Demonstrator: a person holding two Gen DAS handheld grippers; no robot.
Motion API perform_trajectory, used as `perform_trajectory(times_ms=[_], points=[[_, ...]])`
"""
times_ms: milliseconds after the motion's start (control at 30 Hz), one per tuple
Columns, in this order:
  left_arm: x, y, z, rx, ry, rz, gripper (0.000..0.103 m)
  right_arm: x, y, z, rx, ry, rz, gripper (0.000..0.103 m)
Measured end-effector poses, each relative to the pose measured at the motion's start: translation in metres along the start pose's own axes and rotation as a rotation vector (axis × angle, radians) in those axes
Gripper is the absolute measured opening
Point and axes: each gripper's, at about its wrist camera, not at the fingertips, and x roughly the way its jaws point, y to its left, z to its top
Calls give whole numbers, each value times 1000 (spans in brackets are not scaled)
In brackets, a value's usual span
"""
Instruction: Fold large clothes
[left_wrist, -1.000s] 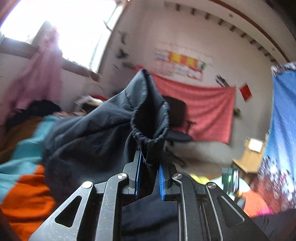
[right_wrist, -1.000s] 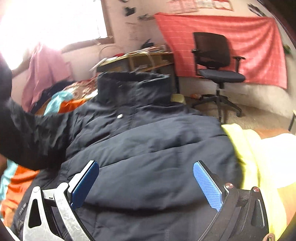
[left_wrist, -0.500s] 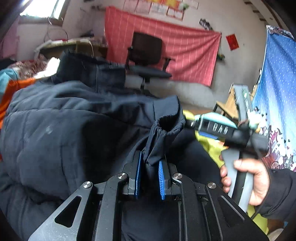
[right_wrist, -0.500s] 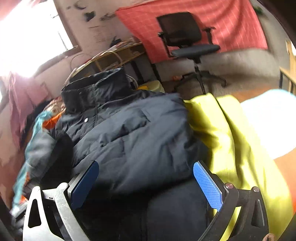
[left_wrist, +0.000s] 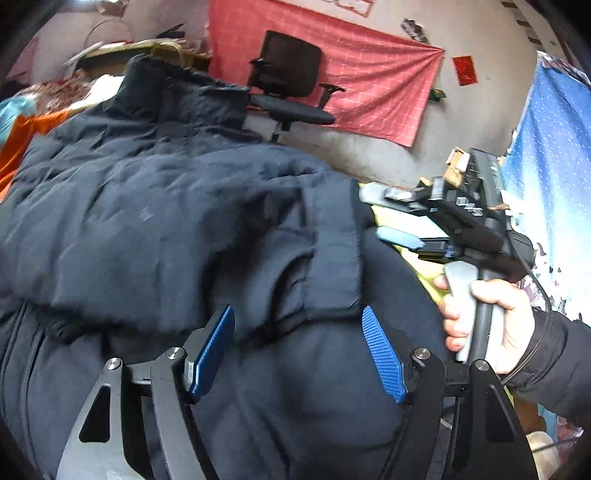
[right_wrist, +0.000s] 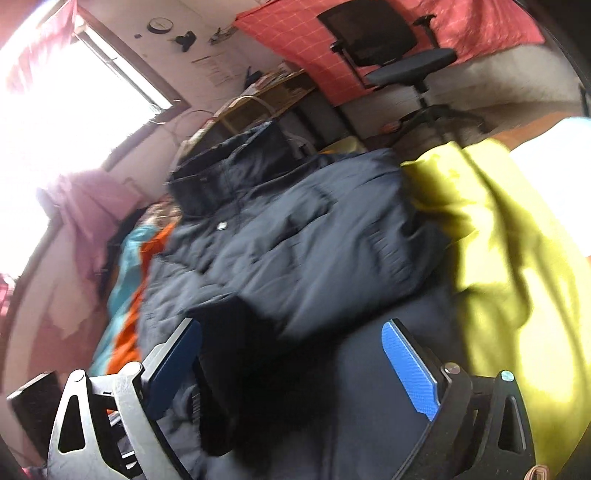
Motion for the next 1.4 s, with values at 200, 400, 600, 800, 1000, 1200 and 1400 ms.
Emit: perform_trajectory(times_ms=[200, 400, 600, 800, 1000, 1200, 1400], points=[[-29, 51, -1, -124, -30, 184, 66, 0, 2, -12, 69, 35, 85, 98], [-47, 107, -1, -257, -59, 422, 66, 14, 13, -24, 1, 85, -34, 61], [-61, 145, -2, -397, -80, 458, 66, 13, 42, -21, -103, 72, -52, 5], [-59, 144, 6, -349, -80, 454, 66, -10, 64, 15, -201, -86, -158, 5], [-38, 140, 20, -287, -72, 375, 66, 28, 50, 31, -299, -22, -344, 7], [-23, 153, 54, -248, -62, 305, 66, 36, 49, 26, -408, 9, -470, 46], [-5, 153, 76, -186, -80, 300, 66, 34, 82, 14, -545, -67, -463, 68]])
